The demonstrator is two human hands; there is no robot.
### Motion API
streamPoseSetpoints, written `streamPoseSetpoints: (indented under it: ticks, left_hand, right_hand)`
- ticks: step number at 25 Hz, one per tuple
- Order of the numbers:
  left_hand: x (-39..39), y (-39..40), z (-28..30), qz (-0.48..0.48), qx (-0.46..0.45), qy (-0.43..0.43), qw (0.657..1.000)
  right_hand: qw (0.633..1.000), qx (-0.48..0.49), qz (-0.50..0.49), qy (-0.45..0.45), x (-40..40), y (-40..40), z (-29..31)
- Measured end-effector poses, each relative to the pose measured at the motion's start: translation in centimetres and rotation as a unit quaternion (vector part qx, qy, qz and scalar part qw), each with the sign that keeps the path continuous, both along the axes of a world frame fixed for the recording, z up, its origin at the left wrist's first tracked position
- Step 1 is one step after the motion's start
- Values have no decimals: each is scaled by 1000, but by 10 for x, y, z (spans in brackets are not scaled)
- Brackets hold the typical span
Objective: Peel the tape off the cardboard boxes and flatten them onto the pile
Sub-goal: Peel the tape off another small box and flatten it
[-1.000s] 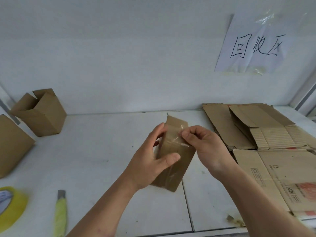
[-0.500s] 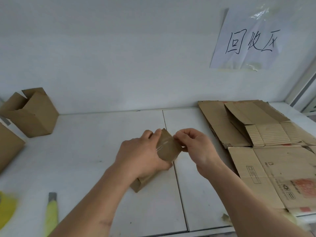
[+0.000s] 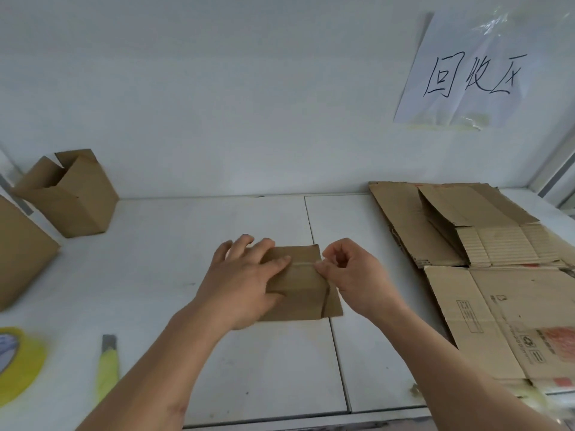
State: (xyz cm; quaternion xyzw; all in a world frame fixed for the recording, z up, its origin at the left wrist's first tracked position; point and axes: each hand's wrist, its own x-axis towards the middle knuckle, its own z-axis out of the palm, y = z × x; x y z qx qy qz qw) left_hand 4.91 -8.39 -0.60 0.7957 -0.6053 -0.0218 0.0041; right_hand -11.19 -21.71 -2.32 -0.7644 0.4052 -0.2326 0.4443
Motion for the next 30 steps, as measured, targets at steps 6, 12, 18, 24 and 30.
streamPoseSetpoints:
  ticks: [6,12,18,24,30]
  left_hand:
    - [16,-8,-3,-22,9,134,991]
    - [-4,-23,-11,-53,-46,81,994]
    - [8,-16,-16,-50,-1,224,973]
    - [10,-16,-18,-43,-16,406,913]
    - [11,-19,-17,-49,-27,405,913]
  right_hand:
    - [956,-215,170,108,-21,1,9]
    - [956,-223,159,102,-29,0,14]
    - [917,-318,228,78,-26,-3,-5]
    - [974,-125,187,8,-15,-4,7]
    - [928,-210,295,91,-11,0,9]
